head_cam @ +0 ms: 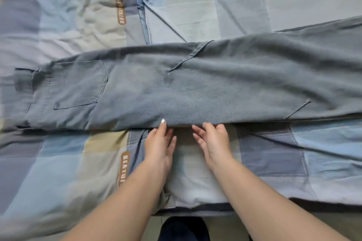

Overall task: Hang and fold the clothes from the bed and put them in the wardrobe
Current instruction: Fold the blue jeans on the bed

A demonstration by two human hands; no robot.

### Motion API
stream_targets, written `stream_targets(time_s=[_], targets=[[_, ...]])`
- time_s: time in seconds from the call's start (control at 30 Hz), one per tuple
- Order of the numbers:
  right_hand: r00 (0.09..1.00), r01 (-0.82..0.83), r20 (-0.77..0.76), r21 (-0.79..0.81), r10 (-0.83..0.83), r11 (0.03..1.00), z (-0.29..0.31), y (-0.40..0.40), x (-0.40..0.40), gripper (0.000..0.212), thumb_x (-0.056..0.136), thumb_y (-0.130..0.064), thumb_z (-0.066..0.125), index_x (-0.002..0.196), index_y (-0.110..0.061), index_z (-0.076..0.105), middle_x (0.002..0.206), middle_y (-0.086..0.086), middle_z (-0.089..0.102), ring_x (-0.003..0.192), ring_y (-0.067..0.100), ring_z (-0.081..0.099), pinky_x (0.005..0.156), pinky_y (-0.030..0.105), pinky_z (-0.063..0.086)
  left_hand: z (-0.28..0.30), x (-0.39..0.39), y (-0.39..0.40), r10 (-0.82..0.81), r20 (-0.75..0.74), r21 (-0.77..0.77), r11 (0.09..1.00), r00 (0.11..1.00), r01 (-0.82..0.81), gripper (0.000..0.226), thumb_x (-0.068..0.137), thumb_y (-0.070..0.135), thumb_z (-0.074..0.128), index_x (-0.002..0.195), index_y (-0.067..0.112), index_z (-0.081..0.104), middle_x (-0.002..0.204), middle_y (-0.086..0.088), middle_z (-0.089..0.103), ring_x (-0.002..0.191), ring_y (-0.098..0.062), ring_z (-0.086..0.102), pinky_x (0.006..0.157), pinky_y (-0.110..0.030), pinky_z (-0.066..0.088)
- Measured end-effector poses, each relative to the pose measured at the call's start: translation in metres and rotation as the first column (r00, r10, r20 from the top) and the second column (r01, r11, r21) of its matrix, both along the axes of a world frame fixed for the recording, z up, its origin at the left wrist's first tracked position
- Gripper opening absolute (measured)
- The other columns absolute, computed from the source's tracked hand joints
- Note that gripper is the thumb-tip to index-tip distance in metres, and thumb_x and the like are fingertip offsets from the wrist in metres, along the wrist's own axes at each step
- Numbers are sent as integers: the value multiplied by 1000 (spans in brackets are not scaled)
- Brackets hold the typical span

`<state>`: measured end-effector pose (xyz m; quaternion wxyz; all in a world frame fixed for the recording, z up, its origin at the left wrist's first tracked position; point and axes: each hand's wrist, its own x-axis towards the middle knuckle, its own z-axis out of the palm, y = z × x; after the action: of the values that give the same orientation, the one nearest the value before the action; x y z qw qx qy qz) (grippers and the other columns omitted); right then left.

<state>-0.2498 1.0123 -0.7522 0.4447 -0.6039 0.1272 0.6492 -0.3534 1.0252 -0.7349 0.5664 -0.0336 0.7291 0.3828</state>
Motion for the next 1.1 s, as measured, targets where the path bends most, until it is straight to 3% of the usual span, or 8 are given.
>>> stream_targets(time_s=[0.13, 0.23, 0.33, 0.4, 0.6, 0.7, 0.93, 1.1], targets=[[901, -344, 309, 86, 303, 935, 12, 3, -34, 15, 90, 3, 47, 86, -10, 53, 80, 1, 57, 74, 15, 56, 62, 17, 43, 17, -26, 9, -14, 19, -1, 1000, 1000, 14, 23, 97, 24, 55, 75, 20, 49, 70, 5, 55, 65, -5, 53, 67, -22, 45], [510, -694, 608, -127, 608, 709, 12, 11, -38, 8, 87, -11, 56, 83, -4, 58, 80, 9, 58, 79, 21, 51, 63, 25, 38, 31, -31, 11, -103, 8, 62, 993, 995, 103, 22, 96, 22, 55, 75, 19, 50, 67, 5, 57, 63, -5, 53, 64, -21, 46], [-10, -898, 660, -336, 751, 283, 16, 25, -58, 27, 88, -28, 56, 79, -2, 61, 83, 24, 62, 84, 33, 58, 65, 31, 34, 35, -45, 11, -211, -50, 132, 967, 976, 216, 22, 96, 21, 55, 73, 18, 54, 67, 7, 62, 61, -3, 53, 61, -18, 45], [-133, -931, 656, -339, 743, 133, 15, 36, -74, 29, 88, -34, 58, 89, -5, 61, 93, 21, 66, 91, 35, 60, 65, 30, 34, 35, -59, 12, -238, -96, 161, 955, 967, 251, 21, 95, 20, 56, 75, 19, 58, 67, 9, 64, 58, -1, 53, 58, -14, 43], [543, -838, 423, 217, 725, 501, 12, 41, -95, 21, 85, -17, 69, 106, -14, 69, 103, -3, 70, 100, 5, 62, 94, 19, 46, 33, -109, 11, -102, -124, 182, 975, 987, 124, 19, 96, 18, 54, 78, 20, 57, 66, 9, 63, 55, 0, 53, 53, -14, 42], [434, -901, 493, 254, 754, 353, 4, 13, -104, 17, 81, -8, 72, 95, -19, 69, 90, -10, 70, 85, -7, 63, 83, 10, 46, 30, -128, 2, -38, -128, 182, 981, 991, 61, 18, 96, 17, 54, 79, 18, 57, 66, 8, 62, 52, 0, 53, 50, -12, 43], [700, -701, 182, 365, 691, 613, 17, 21, -116, 20, 86, 2, 62, 106, 1, 64, 89, 8, 70, 79, 8, 66, 75, 16, 52, 24, -143, -21, 43, -145, 150, 988, 989, -21, 22, 97, 15, 52, 76, 17, 56, 71, 3, 59, 60, -5, 50, 58, -19, 40], [568, -803, 483, 144, 667, 579, 18, -6, -128, 10, 80, -21, 75, 76, -13, 71, 76, -3, 71, 73, 5, 64, 73, 25, 50, 21, -153, -29, 95, -175, 141, 987, 980, -70, 17, 95, 17, 54, 79, 18, 58, 74, 4, 60, 62, -4, 52, 57, -18, 42]])
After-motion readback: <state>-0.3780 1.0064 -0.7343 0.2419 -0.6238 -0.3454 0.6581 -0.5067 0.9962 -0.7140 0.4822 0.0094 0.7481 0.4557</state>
